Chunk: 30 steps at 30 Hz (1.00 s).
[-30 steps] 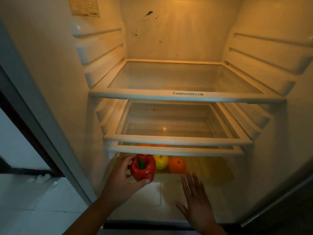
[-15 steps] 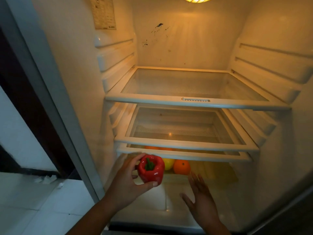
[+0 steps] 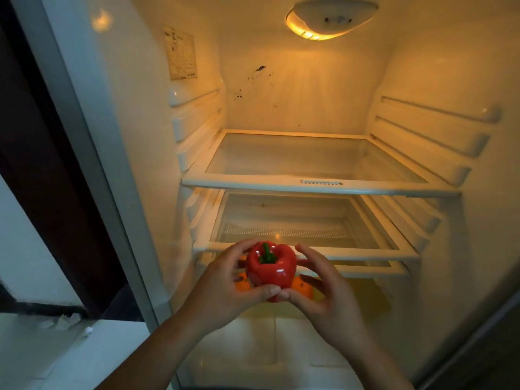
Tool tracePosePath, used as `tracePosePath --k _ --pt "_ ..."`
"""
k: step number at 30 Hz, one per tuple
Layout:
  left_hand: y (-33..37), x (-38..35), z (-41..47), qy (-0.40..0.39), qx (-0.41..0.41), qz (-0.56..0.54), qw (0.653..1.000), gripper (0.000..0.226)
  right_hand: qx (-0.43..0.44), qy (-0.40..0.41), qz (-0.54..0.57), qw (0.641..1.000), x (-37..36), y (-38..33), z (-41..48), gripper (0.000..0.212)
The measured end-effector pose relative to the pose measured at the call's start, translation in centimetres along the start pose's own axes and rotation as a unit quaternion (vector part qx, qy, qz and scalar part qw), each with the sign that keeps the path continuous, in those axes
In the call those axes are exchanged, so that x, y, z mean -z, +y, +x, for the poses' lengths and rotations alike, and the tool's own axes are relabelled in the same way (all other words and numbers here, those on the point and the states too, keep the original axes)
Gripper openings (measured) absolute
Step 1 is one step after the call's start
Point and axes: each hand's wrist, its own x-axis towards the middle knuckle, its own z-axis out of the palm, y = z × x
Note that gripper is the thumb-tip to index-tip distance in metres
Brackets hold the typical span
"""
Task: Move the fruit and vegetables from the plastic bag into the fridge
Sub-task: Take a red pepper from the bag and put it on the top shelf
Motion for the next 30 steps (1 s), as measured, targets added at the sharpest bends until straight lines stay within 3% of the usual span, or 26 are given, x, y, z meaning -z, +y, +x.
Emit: tracePosePath --k 10,16,21,30 --pt "6.9 1.7 4.0 0.028 -0.130 0.042 0.990 0.064 0.097 0.027 0.028 0.994 4.5 -6.5 3.5 0.072" --pt "11.2 1.3 9.2 0.037 -0.192 0.057 0.979 0.051 0.109 0.137 0.015 0.984 9.2 -8.1 6.4 0.070" --pt "12.9 -1.5 14.3 0.037 -0.232 0.102 0.967 0.041 0.077 0.258 -0.037 0.962 13.3 -8.3 8.6 0.070" --pt "11.1 -5.2 19.3 -0.056 -0.186 0.313 0.930 0.048 -0.005 0.320 -0.160 0.934 15.5 -4.9 11.3 0.065"
